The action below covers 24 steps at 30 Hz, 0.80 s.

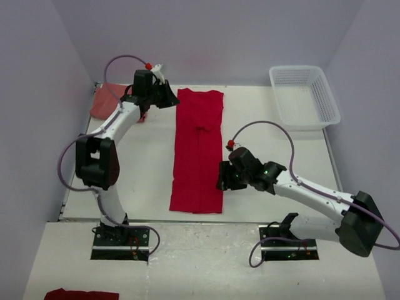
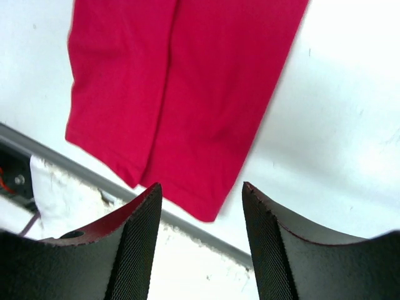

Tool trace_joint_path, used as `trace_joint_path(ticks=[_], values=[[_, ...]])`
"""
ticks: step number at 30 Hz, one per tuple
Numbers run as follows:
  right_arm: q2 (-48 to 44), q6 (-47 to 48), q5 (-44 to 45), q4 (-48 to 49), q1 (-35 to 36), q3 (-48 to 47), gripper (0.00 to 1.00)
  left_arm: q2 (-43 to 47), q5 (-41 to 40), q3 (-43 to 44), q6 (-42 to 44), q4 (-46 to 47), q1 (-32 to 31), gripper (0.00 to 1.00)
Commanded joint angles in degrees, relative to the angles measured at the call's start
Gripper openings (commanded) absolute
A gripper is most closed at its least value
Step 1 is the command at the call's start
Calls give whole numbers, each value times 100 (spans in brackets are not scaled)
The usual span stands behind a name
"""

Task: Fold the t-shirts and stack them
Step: Grab the bottom of the folded rectangular tshirt with both arms

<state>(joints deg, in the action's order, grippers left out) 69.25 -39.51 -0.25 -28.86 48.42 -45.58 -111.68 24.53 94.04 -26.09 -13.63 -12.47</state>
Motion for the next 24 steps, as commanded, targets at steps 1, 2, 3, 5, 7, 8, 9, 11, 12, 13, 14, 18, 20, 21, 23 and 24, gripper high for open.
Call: trace_joint_path(ticks=[1,2,3,5,7,8,9,11,12,13,14,18,20,21,23,24], values=[[-707,-610,-431,160,9,943,55,1257,-1448,-1438,-255,-360,-107,11],[-938,-689,-589,344,9,1181,55,1506,-1382,-2102,-283,-229,-107,11],[-1166,-812,-651,720,9,1644,56,1970,-1277,-2431,-379,-98,-107,12],[-1677,-944,-756,1056,9,1990,56,2420,-1022,-3316,-458,105,-124,12],[-1853,-1094,-853,1215,9,2298,56,3106,-924,-3838,-555,290,-185,13],[-1871,-1155,-889,1286,9,2369,55,3326,-881,-4241,-582,386,-238,14],[-1863,-1234,-985,1478,0,2509,54,3676,-828,-4384,-564,422,-238,14],[-1697,-1287,-1065,1751,18,2580,51,3951,-696,-4692,-538,343,-247,15],[-1635,-1349,-1143,1874,18,2668,50,4178,-600,-4797,-520,343,-256,15],[-1547,-1358,-1170,1971,18,2703,49,4267,-425,-4912,-529,352,-256,15],[-1381,-1384,-1205,2190,18,2730,49,4355,-319,-5139,-529,378,-265,15],[-1081,-1621,-1407,2675,27,2897,47,4602,15,-5615,-582,501,-265,16],[-1002,-1674,-1434,2832,53,2915,46,4646,253,-5914,-661,642,-273,16],[-941,-1727,-1443,2851,62,2932,46,4716,271,-5993,-687,677,-274,16],[-931,-1788,-1416,2999,97,2993,46,4795,289,-6160,-687,712,-274,16],[-888,-1806,-1416,3018,97,2994,46,4848,280,-6196,-661,721,-274,16]])
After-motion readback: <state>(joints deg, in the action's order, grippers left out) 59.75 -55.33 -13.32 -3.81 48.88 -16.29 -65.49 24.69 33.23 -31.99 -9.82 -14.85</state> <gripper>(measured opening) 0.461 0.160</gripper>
